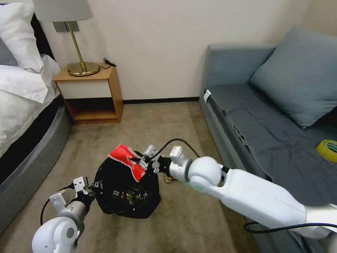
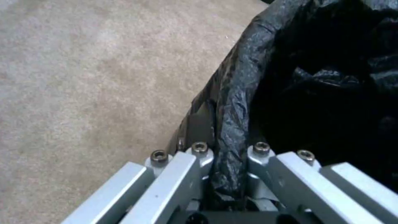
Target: Pick up the trash bin, then pick up the garbage on the floor and place it into the trash bin.
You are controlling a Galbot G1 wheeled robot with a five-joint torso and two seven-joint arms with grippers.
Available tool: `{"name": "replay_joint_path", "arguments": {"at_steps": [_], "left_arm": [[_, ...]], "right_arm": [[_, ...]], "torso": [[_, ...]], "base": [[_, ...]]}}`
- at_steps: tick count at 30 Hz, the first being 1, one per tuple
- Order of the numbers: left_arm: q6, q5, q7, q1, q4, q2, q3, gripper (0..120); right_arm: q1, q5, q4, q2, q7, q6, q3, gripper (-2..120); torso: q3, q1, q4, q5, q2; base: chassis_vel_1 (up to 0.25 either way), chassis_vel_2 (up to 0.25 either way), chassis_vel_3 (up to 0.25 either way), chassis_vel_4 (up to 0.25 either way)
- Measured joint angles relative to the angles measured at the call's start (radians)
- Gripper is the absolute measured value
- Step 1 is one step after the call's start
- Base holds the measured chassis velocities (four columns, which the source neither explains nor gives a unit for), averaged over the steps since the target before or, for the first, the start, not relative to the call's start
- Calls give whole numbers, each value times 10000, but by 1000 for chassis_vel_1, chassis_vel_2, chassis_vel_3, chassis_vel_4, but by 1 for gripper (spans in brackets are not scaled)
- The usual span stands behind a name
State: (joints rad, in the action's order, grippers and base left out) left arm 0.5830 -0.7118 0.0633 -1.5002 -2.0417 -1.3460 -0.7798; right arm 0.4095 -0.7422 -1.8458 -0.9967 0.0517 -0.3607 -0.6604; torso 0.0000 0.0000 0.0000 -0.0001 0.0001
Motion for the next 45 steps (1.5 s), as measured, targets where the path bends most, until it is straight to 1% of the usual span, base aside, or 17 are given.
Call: {"name": "replay_joint_path", "arguments": {"at_steps": [4, 8, 9, 11, 13, 14, 18, 23, 27, 28, 29, 31, 32, 34, 37, 38, 45], "left_arm": [[17, -290, -14, 49, 70, 197, -30, 4], [100, -417, 50, -30, -58, 128, -28, 4], [132, -454, 66, -101, -142, 64, -6, 4], [134, -452, 62, -139, -171, 6, 15, 4], [135, -313, 70, -163, -178, -228, 48, 4], [135, -313, 70, -163, -178, -228, 48, 4], [165, 45, 115, -264, -404, -795, 180, 4], [126, 333, 117, -347, -477, -1048, 221, 4], [50, 608, 110, -388, -568, -1243, 261, 4], [50, 608, 110, -388, -568, -1243, 261, 4], [17, 727, 106, -409, -627, -1303, 259, 4], [3, 808, 102, -429, -662, -1320, 259, 4], [-12, 863, 97, -462, -731, -1325, 258, 4], [-18, 881, 94, -474, -752, -1326, 255, 4], [-54, 987, 76, -528, -866, -1302, 234, 4], [-54, 987, 76, -528, -866, -1302, 234, 4], [-99, 1055, 35, -563, -1013, -1168, 202, 4]], "right_arm": [[196, 334, 128, -48, -137, 6, -190, 0], [441, 466, 113, -5, -453, 7, -205, 2], [584, 525, 67, 45, -590, 5, -170, 9], [692, 600, 23, 84, -668, 5, -120, 10], [975, 859, -91, 217, -760, 4, 121, 20], [975, 859, -91, 217, -760, 4, 121, 20], [1505, 1323, -577, 819, -779, 42, 724, 41], [1803, 1518, -1080, 1169, -920, 78, 1250, 52], [2745, 2415, -1969, 1561, -2217, 109, 2476, 72], [2745, 2415, -1969, 1561, -2217, 109, 2476, 72], [3839, 3305, -2389, 1699, -3279, 279, 3374, 77], [4838, 3981, -2649, 1776, -3698, 494, 4247, 85], [5895, 4695, -2910, 1795, -3873, 776, 5260, 92], [6242, 4890, -2990, 1790, -3904, 896, 5599, 93], [8761, 5846, -3565, 1455, -3975, 1616, 7708, 99], [8761, 5846, -3565, 1455, -3975, 1616, 7708, 99], [11424, 7214, -4067, 248, -3550, 2535, 9333, 100]], "torso": [[0, 0, -1, 1, 0], [0, 0, 0, 0, 0], [0, 0, 0, 3, 0], [0, -1, 0, 3, 0], [0, -1, -1, 2, 0], [0, -1, -1, 2, 0], [0, 0, -3, 4, -2], [0, 0, 0, 4, -2], [0, 0, -3, 2, -2], [0, 0, -3, 2, -2], [0, 0, 0, 4, -2], [0, 0, -3, 5, -2], [-1, -1, -3, 4, -2], [-1, -1, -2, 3, -2], [-1, 0, -3, 5, -1], [-1, 0, -3, 5, -1], [-2, -1, -1, 1, -1]], "base": [[0, 0, 0, 0], [0, 0, 0, 0], [0, 0, 0, 0], [0, 0, 0, 0], [0, 0, 0, 0], [0, 0, 0, 0], [0, 0, 0, 0], [0, 0, 0, 0], [0, 0, 0, 0], [0, 0, 0, 0], [0, 0, 0, 0], [0, 0, 0, 0], [0, 0, 0, 0], [0, 0, 0, 0], [0, 0, 0, 0], [0, 0, 0, 0], [0, 0, 0, 0]]}}
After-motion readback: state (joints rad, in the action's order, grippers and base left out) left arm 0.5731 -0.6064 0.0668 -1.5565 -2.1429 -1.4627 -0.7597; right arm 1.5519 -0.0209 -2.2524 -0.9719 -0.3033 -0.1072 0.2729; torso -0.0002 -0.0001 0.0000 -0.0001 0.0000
